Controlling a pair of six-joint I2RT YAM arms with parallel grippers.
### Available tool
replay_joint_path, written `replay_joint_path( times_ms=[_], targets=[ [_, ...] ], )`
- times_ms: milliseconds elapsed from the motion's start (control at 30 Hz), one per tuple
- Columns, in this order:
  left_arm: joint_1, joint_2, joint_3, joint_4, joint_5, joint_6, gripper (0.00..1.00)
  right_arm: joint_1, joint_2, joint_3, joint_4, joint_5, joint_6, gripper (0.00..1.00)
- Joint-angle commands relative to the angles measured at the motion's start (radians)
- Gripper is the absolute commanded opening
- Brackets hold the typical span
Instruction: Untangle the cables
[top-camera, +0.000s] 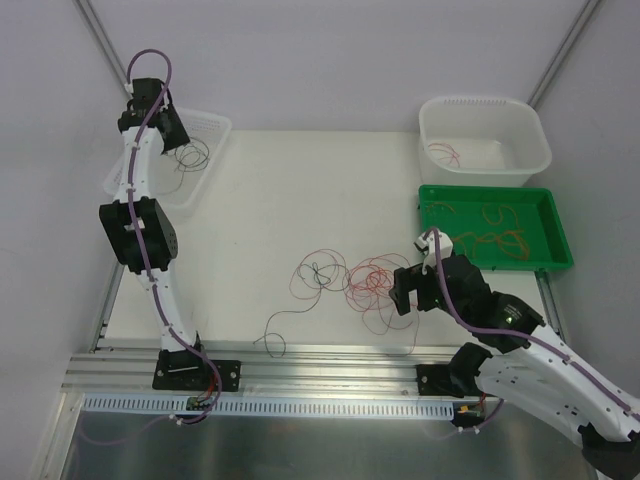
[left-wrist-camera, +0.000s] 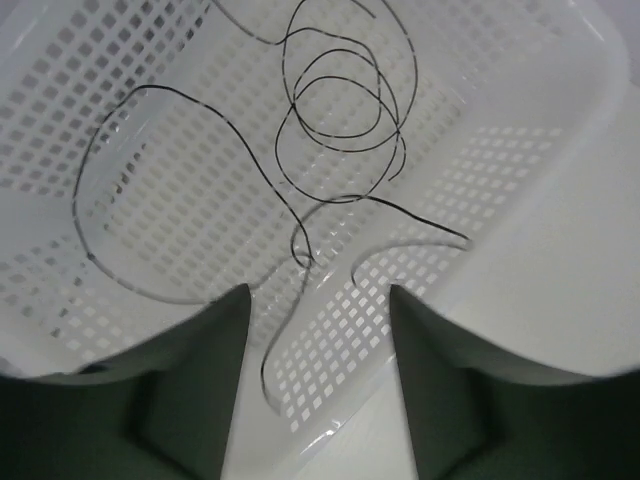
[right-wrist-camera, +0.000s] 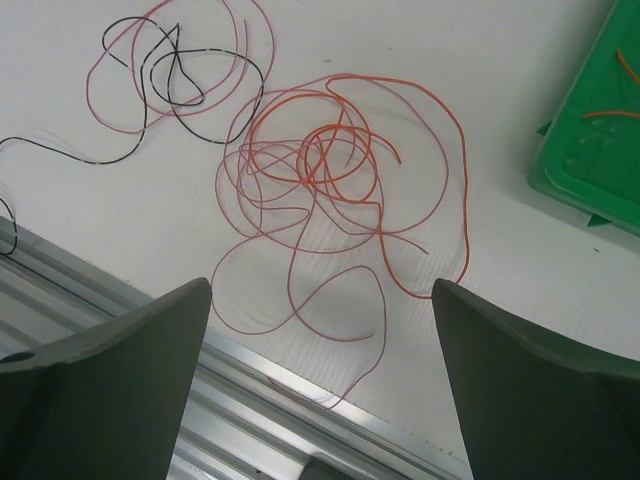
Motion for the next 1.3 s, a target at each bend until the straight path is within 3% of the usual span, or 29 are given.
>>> replay_joint_path(
  times_ms=[0,100,200,367,567,667,767,967,1067,1267],
  targets=[
    [0.035,0.009,0.094,-0.016,0.055,-0.066,0.67,0.005,0.011,0.040,-0.010,0.006,0.002,0.97],
    [0.030,-0.037,0.060,-0.014,0.115,-0.060,0.90,0.005,0.009,0.034,-0.012,0.006,0.013,0.97],
    [0.016,-0.127,-0.036,-0.014,0.174,-0.069,0.96,0.005,0.006,0.035,-0.006,0.002,0.020,0.97],
    [-0.074,-0.354,-0.341,-0.017,0.262,-0.057,0.99,0.005,0.005,0.031,0.000,-0.010,0.034,0.97],
    [-0.341,-0.592,-0.716,-0.016,0.311,-0.016,0.99,0.003,-0.006,0.005,0.028,-0.047,0.052,0.97],
    [-0.514,-0.661,-0.843,-0.017,0.272,-0.003,0.99,0.005,-0.009,-0.014,0.040,-0.076,0.071,0.97],
    [-0.687,-0.704,-0.937,-0.014,0.190,-0.084,0.99,0.006,-0.012,-0.046,0.059,-0.087,0.086,0.97],
    [-0.980,-0.648,-0.977,0.029,-0.091,-0.331,0.95,0.005,-0.020,-0.078,0.095,-0.081,0.128,0.97],
    [-1.048,-0.573,-0.957,0.058,-0.173,-0.442,0.89,0.006,-0.032,-0.083,0.097,-0.095,0.144,0.97],
    [-1.099,-0.399,-0.885,0.081,-0.265,-0.500,0.77,0.008,-0.083,-0.083,0.066,-0.086,0.157,0.97]
  ],
)
